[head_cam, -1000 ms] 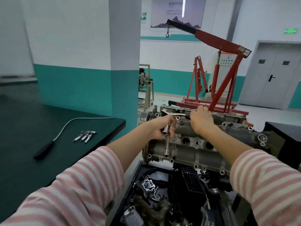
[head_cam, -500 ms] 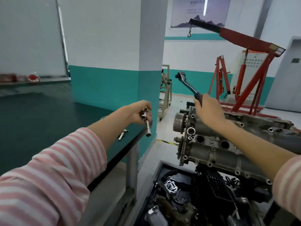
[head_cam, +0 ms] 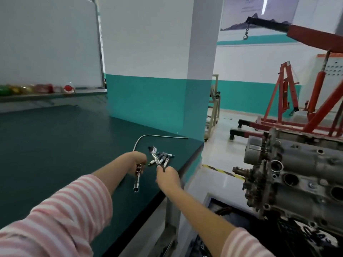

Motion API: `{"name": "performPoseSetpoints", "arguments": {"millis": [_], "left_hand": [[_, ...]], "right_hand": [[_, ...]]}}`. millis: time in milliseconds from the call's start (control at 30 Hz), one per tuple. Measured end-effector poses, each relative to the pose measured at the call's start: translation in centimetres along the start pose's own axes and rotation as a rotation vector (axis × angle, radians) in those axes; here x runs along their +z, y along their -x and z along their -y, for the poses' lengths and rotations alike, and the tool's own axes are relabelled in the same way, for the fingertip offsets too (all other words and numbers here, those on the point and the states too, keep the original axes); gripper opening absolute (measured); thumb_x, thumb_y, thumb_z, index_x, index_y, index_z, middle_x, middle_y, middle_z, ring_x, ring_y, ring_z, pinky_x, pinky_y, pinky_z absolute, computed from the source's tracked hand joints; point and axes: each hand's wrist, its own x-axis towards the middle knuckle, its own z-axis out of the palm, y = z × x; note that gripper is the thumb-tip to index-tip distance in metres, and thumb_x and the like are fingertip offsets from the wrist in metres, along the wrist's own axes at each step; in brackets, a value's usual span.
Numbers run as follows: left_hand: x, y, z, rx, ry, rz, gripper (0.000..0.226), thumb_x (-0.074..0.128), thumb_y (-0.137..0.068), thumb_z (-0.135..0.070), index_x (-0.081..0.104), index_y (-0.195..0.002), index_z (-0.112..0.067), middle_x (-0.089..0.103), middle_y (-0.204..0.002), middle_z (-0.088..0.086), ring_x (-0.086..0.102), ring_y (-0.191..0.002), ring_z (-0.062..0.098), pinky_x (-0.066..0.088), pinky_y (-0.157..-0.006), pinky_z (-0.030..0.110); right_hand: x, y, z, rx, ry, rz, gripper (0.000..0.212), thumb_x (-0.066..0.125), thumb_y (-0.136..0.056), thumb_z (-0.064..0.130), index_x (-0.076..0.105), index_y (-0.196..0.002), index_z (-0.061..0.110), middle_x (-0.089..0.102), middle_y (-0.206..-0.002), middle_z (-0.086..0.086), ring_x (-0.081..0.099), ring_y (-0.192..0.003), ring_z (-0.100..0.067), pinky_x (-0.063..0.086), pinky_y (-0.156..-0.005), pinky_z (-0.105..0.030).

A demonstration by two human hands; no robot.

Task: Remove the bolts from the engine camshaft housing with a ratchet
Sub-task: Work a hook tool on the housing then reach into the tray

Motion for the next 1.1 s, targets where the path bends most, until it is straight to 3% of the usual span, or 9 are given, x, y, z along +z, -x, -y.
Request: {"name": "performPoseSetpoints", "arguments": {"millis": [233,333,467,600,733,800,867,933,1100], "left_hand": [[1.2,-4.4,0.9,0.232,-0.196,-0.332,0.028,0.050,-0.090,-0.007,0.041,-0.064,-0.003,0.055,-0.093,0.027,0.056,-0.089,0.032,0.047,-0.075,0.042],[1.7,-5.3,0.4,0.283,-0.314,-0.393,0.038,0.053,-0.091,-0.013,0.034,-0.058,-0.008,0.059,-0.084,0.021,0.057,-0.105,0.036,0.046,-0.083,0.038],[2.0,-6.6,0.2,0.381,-0.342,-0.423,0.043,0.053,-0.094,-0.021,0.030,-0.059,-0.012,0.053,-0.076,0.012,0.055,-0.091,0.034,0.041,-0.078,0.037],[1.3,-7.1,0.6,0.425,-0.328,-0.411,0.045,0.053,-0.094,-0.029,0.022,-0.062,-0.023,0.037,-0.068,-0.006,0.042,-0.082,0.020,0.032,-0.066,0.029],[1.3,-6.6,0.6,0.366,-0.521,-0.373,0.035,0.050,-0.091,-0.020,0.029,-0.063,-0.015,0.036,-0.067,0.000,0.038,-0.063,0.015,0.029,-0.057,0.028],[1.7,-6.1,0.3,0.274,-0.644,-0.383,0.022,0.045,-0.092,-0.027,0.048,-0.085,-0.006,0.050,-0.094,0.009,0.050,-0.093,0.024,0.037,-0.079,0.032],[1.7,-5.9,0.3,0.119,-0.771,-0.389,0.041,0.042,-0.093,-0.036,0.047,-0.121,-0.007,0.042,-0.129,0.016,0.037,-0.122,0.031,0.034,-0.097,0.036],[1.8,-5.9,0.5,0.052,-0.887,-0.354,0.047,0.040,-0.091,-0.033,0.042,-0.130,-0.008,0.038,-0.136,0.015,0.035,-0.124,0.030,0.033,-0.101,0.036],[2.1,-6.0,0.4,0.095,-0.956,-0.330,0.033,0.038,-0.093,-0.018,0.046,-0.124,-0.009,0.037,-0.132,0.017,0.037,-0.122,0.031,0.035,-0.103,0.038]], "right_hand": [[3.6,-2.5,0.8,0.062,0.192,-0.046,0.048,0.024,-0.099,0.033,0.059,-0.116,0.004,0.059,-0.122,-0.013,0.055,-0.112,-0.030,0.042,-0.088,-0.033],[3.6,-3.5,1.5,0.052,0.268,0.036,0.041,0.025,-0.098,0.021,0.052,-0.125,0.005,0.055,-0.128,-0.013,0.052,-0.116,-0.029,0.042,-0.091,-0.035],[3.1,-4.7,1.6,0.052,0.282,0.135,0.043,0.027,-0.092,0.023,0.037,-0.126,-0.001,0.060,-0.118,-0.015,0.062,-0.103,-0.028,0.046,-0.089,-0.033],[2.9,-4.4,1.5,-0.172,0.612,0.146,0.056,0.033,-0.092,0.043,0.035,-0.130,0.001,0.055,-0.124,-0.014,0.054,-0.113,-0.029,0.038,-0.083,-0.034],[3.6,-3.7,0.6,-0.318,0.664,0.115,0.056,0.039,-0.091,0.050,0.039,-0.122,0.003,0.060,-0.115,-0.012,0.059,-0.103,-0.030,0.039,-0.073,-0.034],[4.0,-3.3,-0.1,-0.361,0.618,0.014,0.050,0.038,-0.091,0.048,0.041,-0.116,0.005,0.064,-0.106,-0.010,0.062,-0.095,-0.029,0.038,-0.067,-0.033],[4.4,-2.9,-0.9,-0.384,0.549,-0.109,0.043,0.039,-0.091,0.047,0.046,-0.109,0.009,0.066,-0.099,-0.007,0.063,-0.090,-0.027,0.037,-0.065,-0.031],[4.6,-2.6,-1.3,-0.373,0.496,-0.171,0.040,0.039,-0.091,0.048,0.051,-0.102,0.011,0.067,-0.096,-0.005,0.063,-0.088,-0.025,0.037,-0.065,-0.030],[5.1,-2.1,-1.5,-0.391,0.538,-0.131,0.054,0.039,-0.084,0.062,0.060,-0.094,0.013,0.067,-0.093,-0.004,0.062,-0.086,-0.026,0.041,-0.069,-0.031]]}}
